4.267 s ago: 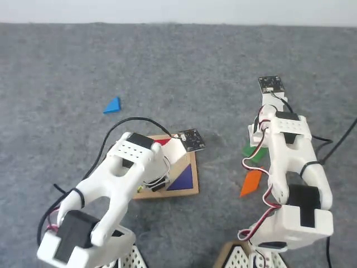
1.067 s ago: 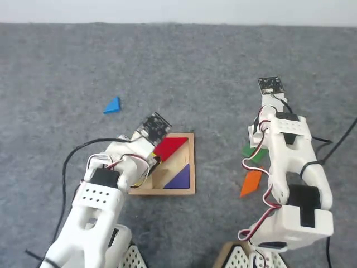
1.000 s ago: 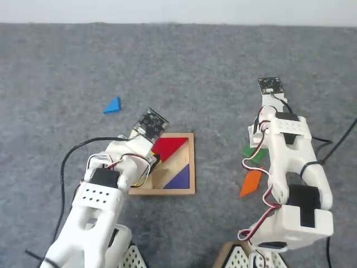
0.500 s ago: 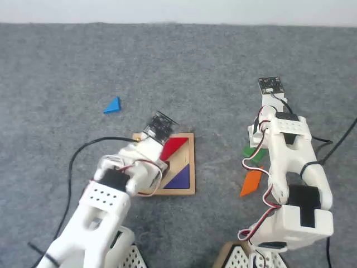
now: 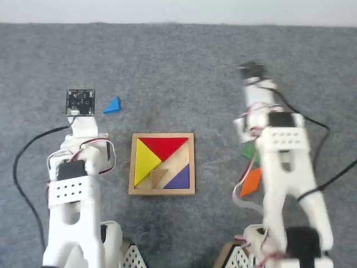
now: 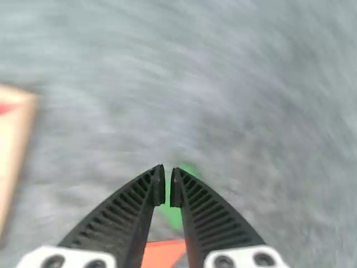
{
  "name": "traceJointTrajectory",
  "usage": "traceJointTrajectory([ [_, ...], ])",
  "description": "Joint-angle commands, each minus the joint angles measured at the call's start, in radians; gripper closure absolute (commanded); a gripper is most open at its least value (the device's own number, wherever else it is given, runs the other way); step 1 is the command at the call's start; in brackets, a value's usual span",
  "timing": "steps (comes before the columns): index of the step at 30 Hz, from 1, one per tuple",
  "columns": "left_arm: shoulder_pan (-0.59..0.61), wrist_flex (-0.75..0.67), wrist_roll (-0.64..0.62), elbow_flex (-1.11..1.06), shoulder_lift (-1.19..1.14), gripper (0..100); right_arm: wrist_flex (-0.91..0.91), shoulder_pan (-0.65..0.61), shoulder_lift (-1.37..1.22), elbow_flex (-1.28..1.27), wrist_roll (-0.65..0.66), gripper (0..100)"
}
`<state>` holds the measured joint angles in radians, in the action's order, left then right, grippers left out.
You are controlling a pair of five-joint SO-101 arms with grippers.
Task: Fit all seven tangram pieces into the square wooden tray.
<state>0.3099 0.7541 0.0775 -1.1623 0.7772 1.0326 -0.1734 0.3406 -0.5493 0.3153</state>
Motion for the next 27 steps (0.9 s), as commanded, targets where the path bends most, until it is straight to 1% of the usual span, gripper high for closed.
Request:
traceJointTrajectory([
  [1, 0.009, -0.098, 0.084, -0.048, 0.0, 99, 0.033, -0.231, 0.076, 0.009, 0.021, 86.6],
  [4, 0.009, -0.132, 0.1, -0.07, -0.002, 99, 0.027, -0.352, 0.001, 0.025, 0.02, 76.0],
  [5, 0.008, -0.133, 0.1, -0.07, -0.002, 99, 0.027, -0.38, -0.036, 0.038, 0.018, 74.1],
  [7, 0.008, -0.135, 0.1, -0.071, -0.002, 99, 0.028, -0.424, -0.111, 0.074, 0.017, 74.1],
  [10, 0.009, -0.135, 0.1, -0.073, -0.002, 99, 0.027, -0.49, -0.209, 0.133, -0.028, 79.7],
  [12, 0.009, -0.137, 0.1, -0.073, -0.002, 99, 0.027, -0.535, -0.272, 0.181, -0.074, 88.2],
  [14, 0.009, -0.137, 0.1, -0.073, -0.002, 99, 0.022, -0.565, -0.328, 0.218, -0.118, 99.2],
  [15, 0.009, -0.137, 0.1, -0.073, -0.002, 99, 0.021, -0.573, -0.352, 0.233, -0.135, 99.4],
  [16, 0.012, -0.137, 0.1, -0.073, -0.002, 99, 0.021, -0.579, -0.371, 0.241, -0.147, 96.7],
  [17, 0.025, -0.137, 0.098, -0.073, -0.002, 99, 0.021, -0.579, -0.387, 0.247, -0.152, 96.2],
  [19, 0.043, -0.14, 0.075, -0.068, -0.002, 99, 0.021, -0.579, -0.409, 0.253, -0.155, 99.2],
  [23, 0.064, -0.163, 0.06, -0.068, -0.002, 99, 0.019, -0.581, -0.415, 0.249, -0.161, 99.1],
  [27, 0.066, -0.164, 0.06, -0.068, -0.002, 99, 0.019, -0.624, -0.421, 0.247, -0.167, 99.1],
])
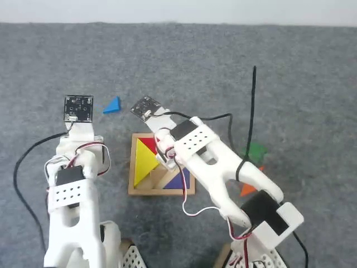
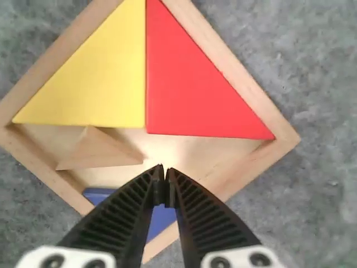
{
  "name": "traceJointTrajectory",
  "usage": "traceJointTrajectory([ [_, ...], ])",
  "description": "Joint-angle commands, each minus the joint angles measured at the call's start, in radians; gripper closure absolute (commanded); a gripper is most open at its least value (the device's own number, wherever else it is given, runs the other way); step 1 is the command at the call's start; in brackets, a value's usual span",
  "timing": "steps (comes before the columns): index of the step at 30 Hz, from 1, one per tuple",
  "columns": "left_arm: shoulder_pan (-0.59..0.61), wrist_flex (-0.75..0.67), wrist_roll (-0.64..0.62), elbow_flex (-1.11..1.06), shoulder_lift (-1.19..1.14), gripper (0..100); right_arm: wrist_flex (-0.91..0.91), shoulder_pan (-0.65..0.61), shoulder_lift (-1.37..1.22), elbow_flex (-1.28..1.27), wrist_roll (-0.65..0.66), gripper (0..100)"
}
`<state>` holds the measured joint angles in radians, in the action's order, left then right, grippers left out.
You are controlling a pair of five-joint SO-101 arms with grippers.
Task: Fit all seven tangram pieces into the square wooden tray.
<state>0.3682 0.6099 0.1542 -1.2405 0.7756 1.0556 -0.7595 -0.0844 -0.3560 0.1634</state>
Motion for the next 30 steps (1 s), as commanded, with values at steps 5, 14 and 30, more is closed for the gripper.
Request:
traceJointTrajectory([
  [5, 0.009, -0.021, -0.018, 0.01, 0.0, 99, -0.065, -0.09, 0.001, 0.02, -0.057, 99.1],
  [14, 0.009, -0.021, -0.018, 0.007, 0.0, 99, -0.173, -0.084, 0.004, -0.081, -0.048, 99.1],
  [30, 0.009, -0.021, -0.018, 0.005, 0.0, 99, -0.173, -0.133, 0.012, -0.146, 0.011, 99.1],
])
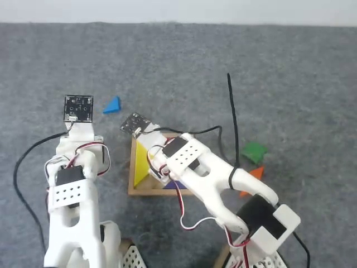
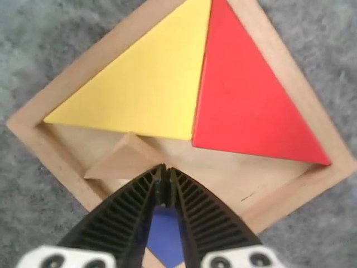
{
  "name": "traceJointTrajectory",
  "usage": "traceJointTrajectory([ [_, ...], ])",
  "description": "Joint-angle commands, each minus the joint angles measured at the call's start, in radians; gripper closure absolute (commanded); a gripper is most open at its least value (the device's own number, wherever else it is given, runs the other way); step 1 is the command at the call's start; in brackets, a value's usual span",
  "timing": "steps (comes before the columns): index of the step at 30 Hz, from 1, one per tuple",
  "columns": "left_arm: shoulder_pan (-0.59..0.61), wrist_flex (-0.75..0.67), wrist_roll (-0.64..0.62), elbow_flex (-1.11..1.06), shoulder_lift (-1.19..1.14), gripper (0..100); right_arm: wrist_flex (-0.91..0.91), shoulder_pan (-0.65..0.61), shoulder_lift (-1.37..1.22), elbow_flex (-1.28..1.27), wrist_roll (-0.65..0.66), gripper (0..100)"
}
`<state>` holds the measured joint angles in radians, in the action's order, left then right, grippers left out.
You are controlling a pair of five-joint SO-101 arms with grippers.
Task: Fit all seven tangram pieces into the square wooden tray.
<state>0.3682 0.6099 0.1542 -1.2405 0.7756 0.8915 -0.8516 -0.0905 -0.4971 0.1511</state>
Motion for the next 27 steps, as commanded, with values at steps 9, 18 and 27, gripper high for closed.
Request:
traceJointTrajectory([
  [9, 0.008, -0.021, -0.015, 0.005, 0.0, 99, 0.104, -0.139, 0.03, 0.011, 0.11, 99.1],
  [18, 0.008, -0.021, -0.017, 0.005, 0.0, 99, 0.188, -0.036, 0.245, -0.003, 0.103, 99.1],
  [27, 0.003, -0.021, -0.012, -0.005, 0.006, 99, 0.344, 0.351, 0.615, -0.017, 0.129, 99.1],
])
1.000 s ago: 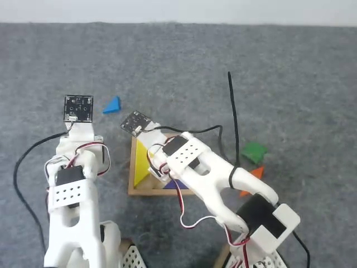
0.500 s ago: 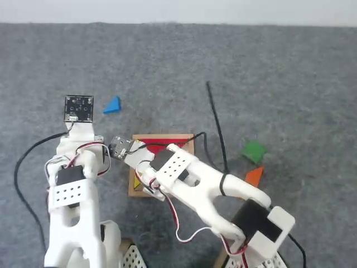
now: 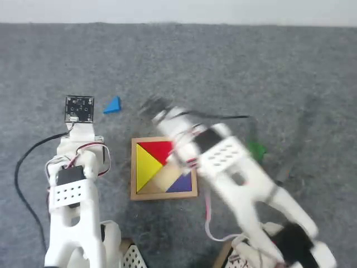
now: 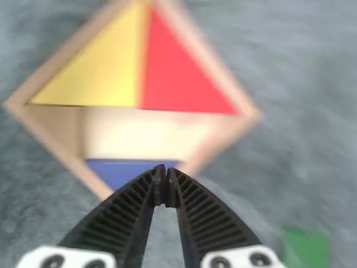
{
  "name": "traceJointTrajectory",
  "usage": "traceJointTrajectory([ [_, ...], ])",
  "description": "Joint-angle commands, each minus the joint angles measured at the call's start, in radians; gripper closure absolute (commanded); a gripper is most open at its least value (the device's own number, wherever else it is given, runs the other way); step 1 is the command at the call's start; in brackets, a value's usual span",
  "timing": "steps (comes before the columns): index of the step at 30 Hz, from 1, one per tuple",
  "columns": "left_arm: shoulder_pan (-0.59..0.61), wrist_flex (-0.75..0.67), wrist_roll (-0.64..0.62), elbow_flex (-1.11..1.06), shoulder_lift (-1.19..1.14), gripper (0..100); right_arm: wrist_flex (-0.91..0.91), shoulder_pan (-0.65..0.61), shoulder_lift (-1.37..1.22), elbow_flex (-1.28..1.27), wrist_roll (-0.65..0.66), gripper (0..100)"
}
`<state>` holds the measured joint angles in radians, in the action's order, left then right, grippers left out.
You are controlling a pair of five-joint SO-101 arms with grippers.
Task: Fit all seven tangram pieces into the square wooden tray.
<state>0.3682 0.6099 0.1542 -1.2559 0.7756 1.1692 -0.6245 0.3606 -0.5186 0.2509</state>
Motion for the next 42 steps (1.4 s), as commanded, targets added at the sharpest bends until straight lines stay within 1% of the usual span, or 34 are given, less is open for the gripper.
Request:
traceJointTrajectory([
  [1, 0.003, -0.021, -0.012, 0.01, 0.006, 99, 0.099, 0.163, 0.199, 0.003, 0.061, 99.0],
  [4, 0.003, -0.021, -0.012, 0.01, 0.005, 99, 0.156, 0.283, 0.263, -0.037, 0.161, 98.8],
  [6, 0.002, -0.021, -0.012, 0.01, 0.003, 99, 0.137, 0.374, 0.269, -0.087, 0.19, 97.5],
  [8, 0.002, -0.021, -0.012, 0.01, 0.003, 99, 0.087, 0.446, 0.254, -0.149, 0.201, 90.9],
  [10, 0.002, -0.021, -0.012, 0.01, 0.002, 99, 0.044, 0.486, 0.216, -0.201, 0.267, 82.4],
  [13, 0.002, -0.021, -0.012, 0.01, 0.002, 99, -0.001, 0.496, 0.131, -0.252, 0.453, 72.5],
  [15, 0.002, -0.021, -0.012, 0.01, 0.0, 99, -0.033, 0.501, 0.065, -0.253, 0.537, 69.2],
  [21, 0.002, -0.021, -0.011, 0.01, 0.0, 99, -0.099, 0.516, -0.153, -0.161, 0.666, 68.4],
  [25, 0.002, -0.021, -0.011, 0.01, 0.0, 99, -0.102, 0.533, -0.305, -0.06, 0.703, 68.4],
  [28, 0.002, -0.021, -0.011, 0.008, 0.0, 99, -0.101, 0.576, -0.407, 0.028, 0.73, 68.5],
  [33, 0.002, -0.021, -0.011, 0.008, 0.0, 99, -0.094, 0.631, -0.542, 0.14, 0.735, 69.6],
  [35, 0.002, -0.021, -0.011, 0.008, 0.0, 99, -0.093, 0.628, -0.576, 0.158, 0.735, 75.0],
  [40, 0.002, -0.021, -0.011, 0.008, 0.0, 99, -0.093, 0.628, -0.591, 0.183, 0.732, 94.7],
  [42, 0.002, -0.021, -0.011, 0.008, 0.0, 99, -0.093, 0.633, -0.591, 0.198, 0.73, 99.6],
])
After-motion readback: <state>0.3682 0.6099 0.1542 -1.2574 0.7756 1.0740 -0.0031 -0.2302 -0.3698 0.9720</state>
